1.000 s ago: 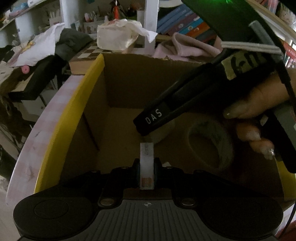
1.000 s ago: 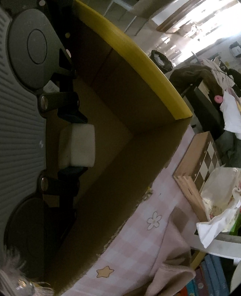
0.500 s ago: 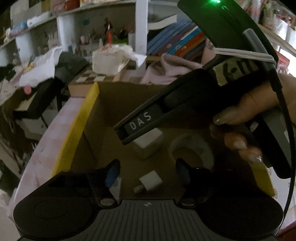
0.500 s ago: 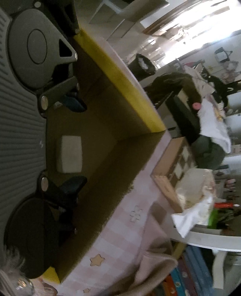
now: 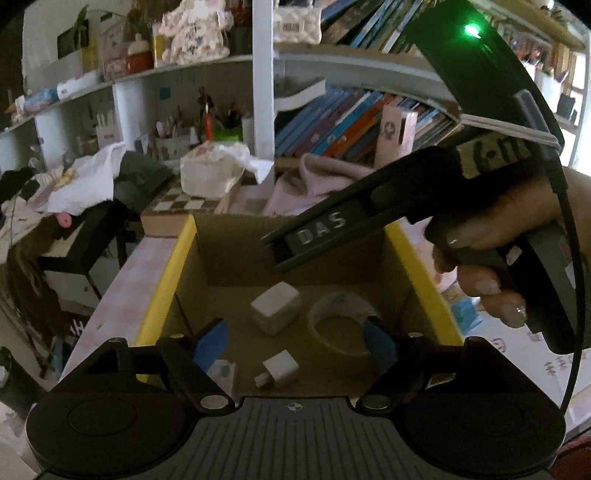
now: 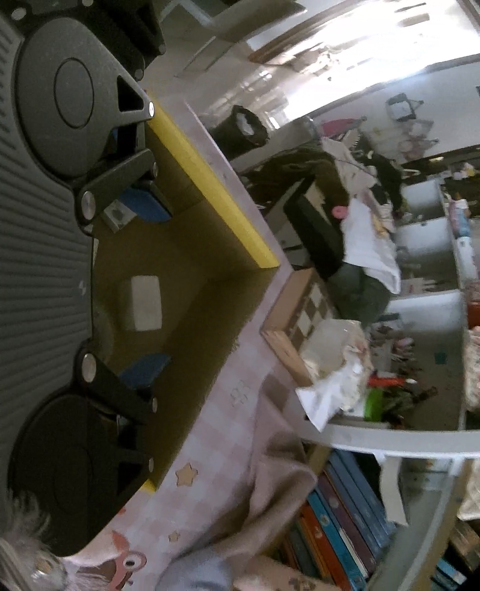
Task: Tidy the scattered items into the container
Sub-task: 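Withdraw both tools from the box back toward the remaining items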
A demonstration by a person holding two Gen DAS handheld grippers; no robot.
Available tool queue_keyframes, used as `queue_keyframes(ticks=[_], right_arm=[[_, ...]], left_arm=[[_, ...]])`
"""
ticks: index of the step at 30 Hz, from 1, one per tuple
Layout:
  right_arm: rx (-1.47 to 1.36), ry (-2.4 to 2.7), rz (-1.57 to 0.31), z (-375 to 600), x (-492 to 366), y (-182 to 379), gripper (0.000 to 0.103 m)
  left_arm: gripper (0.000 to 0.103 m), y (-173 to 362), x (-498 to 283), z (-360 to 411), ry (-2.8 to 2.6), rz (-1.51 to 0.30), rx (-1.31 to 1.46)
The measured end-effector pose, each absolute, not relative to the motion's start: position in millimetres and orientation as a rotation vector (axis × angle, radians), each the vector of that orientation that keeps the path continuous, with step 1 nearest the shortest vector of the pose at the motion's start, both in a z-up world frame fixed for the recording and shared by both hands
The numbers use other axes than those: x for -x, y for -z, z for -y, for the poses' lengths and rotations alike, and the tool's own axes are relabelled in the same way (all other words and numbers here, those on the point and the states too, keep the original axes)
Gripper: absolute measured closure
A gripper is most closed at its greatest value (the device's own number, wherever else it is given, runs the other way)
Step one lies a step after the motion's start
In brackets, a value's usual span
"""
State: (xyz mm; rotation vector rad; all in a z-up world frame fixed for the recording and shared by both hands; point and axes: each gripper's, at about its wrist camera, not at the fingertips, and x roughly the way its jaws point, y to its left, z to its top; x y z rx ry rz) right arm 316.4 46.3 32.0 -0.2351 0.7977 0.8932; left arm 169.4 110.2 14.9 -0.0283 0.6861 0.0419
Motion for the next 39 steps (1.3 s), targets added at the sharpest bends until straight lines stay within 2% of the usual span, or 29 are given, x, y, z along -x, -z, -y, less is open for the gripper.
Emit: queue_keyframes(ticks=[20, 39], right_arm=[[0.204, -0.812, -0.600, 37, -218, -77, 0.023], [0.218, -0.693, -0.512, 74, -130, -64, 0.019]], left_arm=[[0.013, -52, -92, -93, 0.010, -0.543, 0.030], [0.012, -41, -40, -86, 0.047, -0.542, 0.050]])
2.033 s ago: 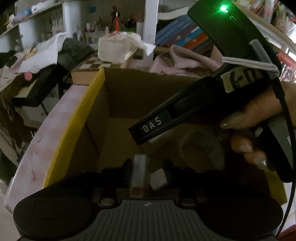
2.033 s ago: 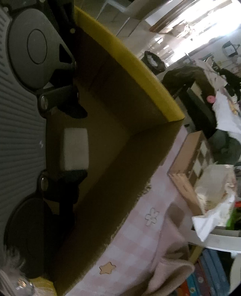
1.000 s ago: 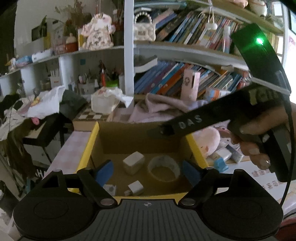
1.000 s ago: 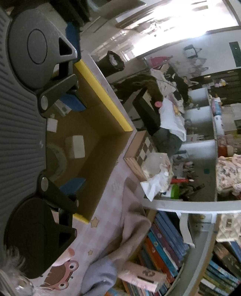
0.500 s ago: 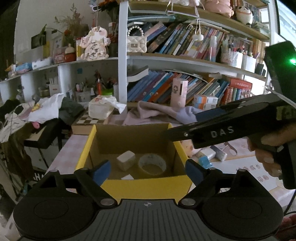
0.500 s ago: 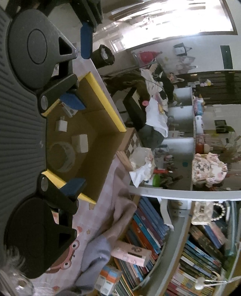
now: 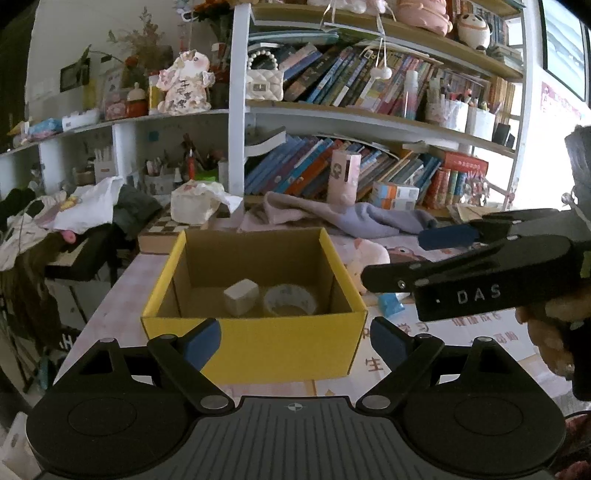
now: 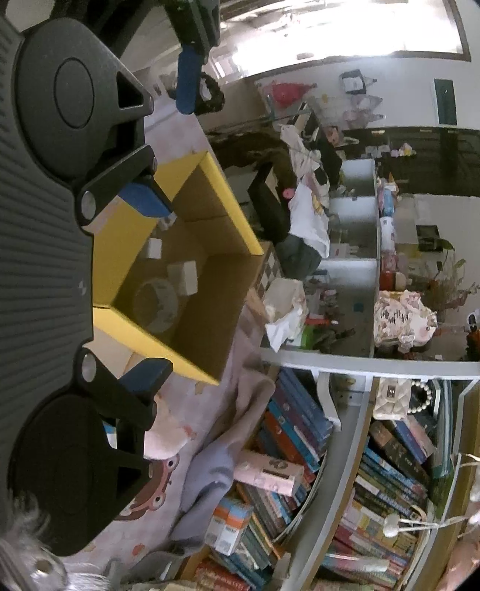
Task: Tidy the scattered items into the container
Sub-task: 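Withdraw both tools from the box back toward the remaining items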
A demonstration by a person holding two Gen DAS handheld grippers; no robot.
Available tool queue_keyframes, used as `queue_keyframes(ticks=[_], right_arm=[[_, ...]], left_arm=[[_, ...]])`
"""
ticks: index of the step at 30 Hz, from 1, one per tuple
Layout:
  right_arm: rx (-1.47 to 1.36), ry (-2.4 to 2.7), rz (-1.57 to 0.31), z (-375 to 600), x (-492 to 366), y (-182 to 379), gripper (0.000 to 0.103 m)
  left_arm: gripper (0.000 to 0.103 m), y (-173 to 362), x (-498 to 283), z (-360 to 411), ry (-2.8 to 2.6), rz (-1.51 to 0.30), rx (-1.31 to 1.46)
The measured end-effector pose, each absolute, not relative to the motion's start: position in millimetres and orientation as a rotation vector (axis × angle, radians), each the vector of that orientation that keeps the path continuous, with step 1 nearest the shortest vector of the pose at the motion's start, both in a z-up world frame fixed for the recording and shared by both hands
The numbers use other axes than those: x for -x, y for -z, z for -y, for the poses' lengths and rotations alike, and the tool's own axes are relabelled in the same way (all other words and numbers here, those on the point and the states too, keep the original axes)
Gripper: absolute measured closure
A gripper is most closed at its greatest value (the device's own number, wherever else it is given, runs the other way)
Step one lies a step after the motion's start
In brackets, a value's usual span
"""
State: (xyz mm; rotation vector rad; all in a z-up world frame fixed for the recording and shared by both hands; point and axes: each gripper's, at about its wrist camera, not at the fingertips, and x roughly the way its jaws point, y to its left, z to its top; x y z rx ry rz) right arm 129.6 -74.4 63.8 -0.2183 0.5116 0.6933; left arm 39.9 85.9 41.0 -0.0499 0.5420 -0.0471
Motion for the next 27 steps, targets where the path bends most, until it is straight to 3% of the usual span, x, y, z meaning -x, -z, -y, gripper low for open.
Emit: queue_keyframes(ticks=[27], right_arm=[[0.231, -0.548, -0.518, 88, -55, -18, 0.017]], left_arm=[[0.012, -12, 1, -77, 0.011, -0.588, -0.003]])
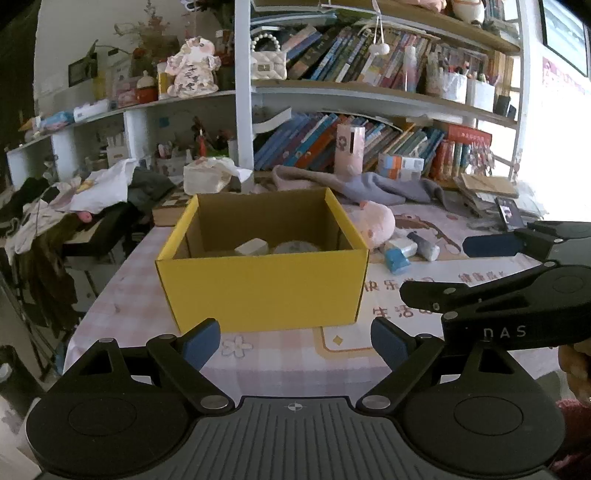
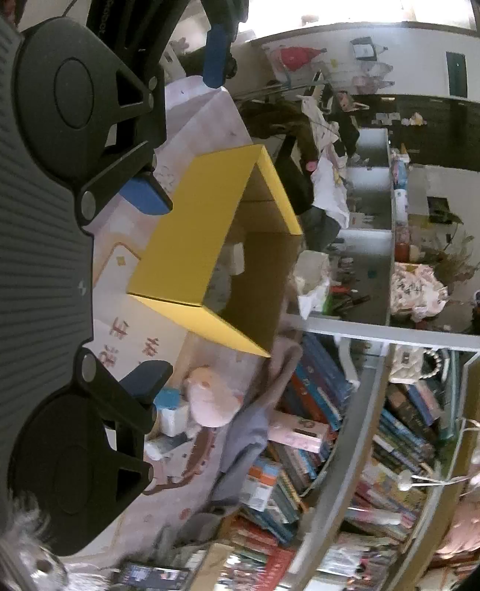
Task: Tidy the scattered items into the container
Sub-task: 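Withdraw both tools from the box back toward the remaining items, then move both tools toward the blue item and the spray bottle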
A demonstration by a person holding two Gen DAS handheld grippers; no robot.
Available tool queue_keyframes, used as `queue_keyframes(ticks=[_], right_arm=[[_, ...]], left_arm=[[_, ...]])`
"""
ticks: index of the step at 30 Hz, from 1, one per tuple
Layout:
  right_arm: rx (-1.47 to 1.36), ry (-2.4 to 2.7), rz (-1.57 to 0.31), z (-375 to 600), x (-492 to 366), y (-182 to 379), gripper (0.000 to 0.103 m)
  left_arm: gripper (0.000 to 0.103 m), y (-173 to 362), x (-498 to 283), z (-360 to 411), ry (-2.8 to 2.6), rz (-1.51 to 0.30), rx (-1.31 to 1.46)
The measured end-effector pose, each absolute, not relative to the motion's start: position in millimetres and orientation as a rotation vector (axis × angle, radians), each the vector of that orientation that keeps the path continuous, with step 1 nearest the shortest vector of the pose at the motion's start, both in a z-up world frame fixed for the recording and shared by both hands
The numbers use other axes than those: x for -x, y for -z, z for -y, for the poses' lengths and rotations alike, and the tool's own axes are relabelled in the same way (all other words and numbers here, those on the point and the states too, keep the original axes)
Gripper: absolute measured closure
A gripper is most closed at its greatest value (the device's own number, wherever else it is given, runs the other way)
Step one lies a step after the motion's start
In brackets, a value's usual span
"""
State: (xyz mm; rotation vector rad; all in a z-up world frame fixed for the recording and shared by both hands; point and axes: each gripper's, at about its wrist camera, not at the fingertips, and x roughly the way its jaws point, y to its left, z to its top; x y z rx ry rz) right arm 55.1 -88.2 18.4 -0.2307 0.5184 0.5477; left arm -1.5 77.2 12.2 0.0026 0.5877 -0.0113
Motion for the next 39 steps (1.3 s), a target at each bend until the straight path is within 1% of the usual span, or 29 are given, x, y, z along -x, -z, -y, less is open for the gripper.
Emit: queue_keyframes(ticks=[8, 14, 18, 39], right_arm=[[0.223, -0.524, -0.533, 93, -44, -12, 0.017], [0.267, -0.482, -0.517, 104, -37, -7, 0.016], [0.258, -0.458, -0.554, 112, -35, 0, 0.015], [0.209, -0.293, -0.643, 157, -42, 11, 0.014]], left_arm=[[0.012, -5, 8, -75, 0.039, -0.616, -0.005], [0.012, 3, 8, -70, 0.050, -0.635, -0.040], [0.012, 10, 3, -65, 0.077, -0.668, -0.044], [0.012, 21, -28, -10, 0.292, -0.707, -0.146]])
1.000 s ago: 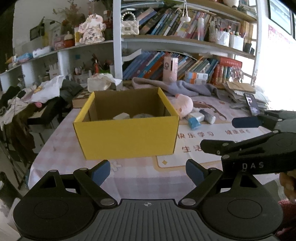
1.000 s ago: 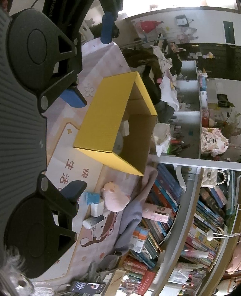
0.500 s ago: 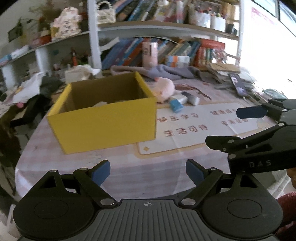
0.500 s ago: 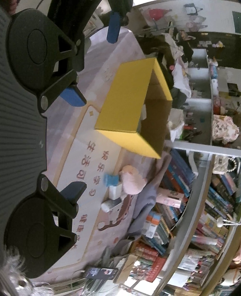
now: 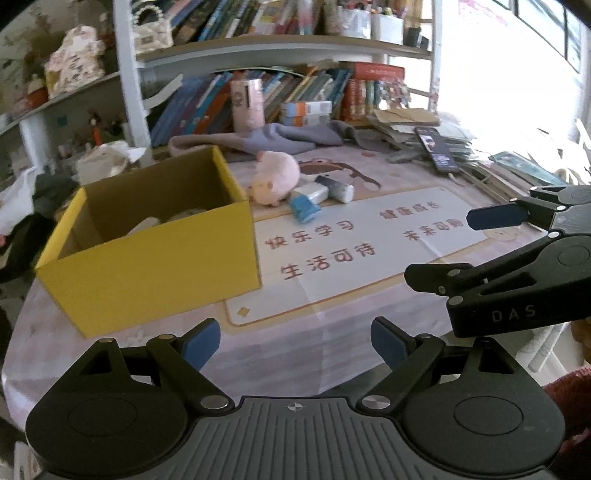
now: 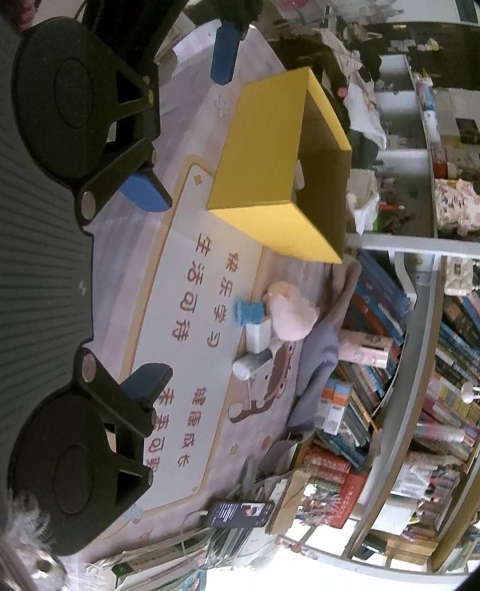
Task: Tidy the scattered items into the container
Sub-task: 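Move both tools toward the blue item and the spray bottle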
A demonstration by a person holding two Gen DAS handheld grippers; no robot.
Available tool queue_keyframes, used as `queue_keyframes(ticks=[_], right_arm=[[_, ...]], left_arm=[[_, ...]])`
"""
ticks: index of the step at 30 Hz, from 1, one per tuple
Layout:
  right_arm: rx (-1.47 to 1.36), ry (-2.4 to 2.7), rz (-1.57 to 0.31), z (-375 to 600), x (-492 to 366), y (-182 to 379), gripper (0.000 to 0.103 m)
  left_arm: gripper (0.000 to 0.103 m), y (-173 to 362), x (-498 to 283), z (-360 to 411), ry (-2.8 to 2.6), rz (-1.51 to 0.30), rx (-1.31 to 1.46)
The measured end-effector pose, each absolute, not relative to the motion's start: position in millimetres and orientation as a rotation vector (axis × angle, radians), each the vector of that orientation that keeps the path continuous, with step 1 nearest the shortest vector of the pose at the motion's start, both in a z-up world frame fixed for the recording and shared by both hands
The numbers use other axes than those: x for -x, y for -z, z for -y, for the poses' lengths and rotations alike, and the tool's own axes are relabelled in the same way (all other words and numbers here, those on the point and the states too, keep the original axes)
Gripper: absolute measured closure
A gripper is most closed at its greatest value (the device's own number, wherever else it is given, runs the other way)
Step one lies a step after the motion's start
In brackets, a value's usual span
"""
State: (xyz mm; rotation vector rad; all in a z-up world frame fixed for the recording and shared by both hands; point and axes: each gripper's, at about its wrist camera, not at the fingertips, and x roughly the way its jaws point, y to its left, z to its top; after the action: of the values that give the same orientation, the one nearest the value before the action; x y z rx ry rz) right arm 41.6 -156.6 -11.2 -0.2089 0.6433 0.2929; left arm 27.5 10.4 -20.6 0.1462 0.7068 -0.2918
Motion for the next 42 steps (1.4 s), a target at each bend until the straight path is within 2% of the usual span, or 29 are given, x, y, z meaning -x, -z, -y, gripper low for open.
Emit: queue_keyframes(ticks=[23, 42], right_arm=[[0.180, -0.170, -0.669, 204, -74, 13, 0.014], [0.190, -0.236, -0.690, 239, -161, 14, 0.014]], left_arm=[[0.012, 26, -77, 41, 0.428, -0.699, -0.202], [0.012, 30, -149, 78, 0.363, -0.729, -0.190]])
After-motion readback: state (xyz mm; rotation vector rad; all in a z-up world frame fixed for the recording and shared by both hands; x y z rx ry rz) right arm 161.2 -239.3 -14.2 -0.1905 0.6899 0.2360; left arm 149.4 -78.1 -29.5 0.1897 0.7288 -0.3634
